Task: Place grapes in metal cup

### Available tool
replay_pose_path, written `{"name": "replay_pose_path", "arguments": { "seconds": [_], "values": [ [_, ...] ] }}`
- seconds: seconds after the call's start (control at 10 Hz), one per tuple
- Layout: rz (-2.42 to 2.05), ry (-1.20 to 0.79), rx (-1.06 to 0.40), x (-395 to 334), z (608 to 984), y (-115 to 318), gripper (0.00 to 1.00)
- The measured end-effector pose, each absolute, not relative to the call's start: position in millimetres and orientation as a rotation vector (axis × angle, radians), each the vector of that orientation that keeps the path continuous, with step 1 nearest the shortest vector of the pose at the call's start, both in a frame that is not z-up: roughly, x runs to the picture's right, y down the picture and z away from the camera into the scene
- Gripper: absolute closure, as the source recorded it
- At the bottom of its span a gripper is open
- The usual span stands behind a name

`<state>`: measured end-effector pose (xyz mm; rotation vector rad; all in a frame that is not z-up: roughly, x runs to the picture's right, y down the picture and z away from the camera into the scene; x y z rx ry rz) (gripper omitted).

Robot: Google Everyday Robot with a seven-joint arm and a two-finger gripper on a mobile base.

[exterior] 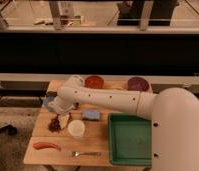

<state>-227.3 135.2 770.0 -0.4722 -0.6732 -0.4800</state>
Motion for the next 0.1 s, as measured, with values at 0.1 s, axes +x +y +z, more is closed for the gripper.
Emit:
{"name": "replay_pose_path", "arguments": {
  "seconds": [0.1],
  "values": [
    [-0.487, -0.681, -0.477, -227.4, 773.1, 138.0, 0.20]
  ]
}}
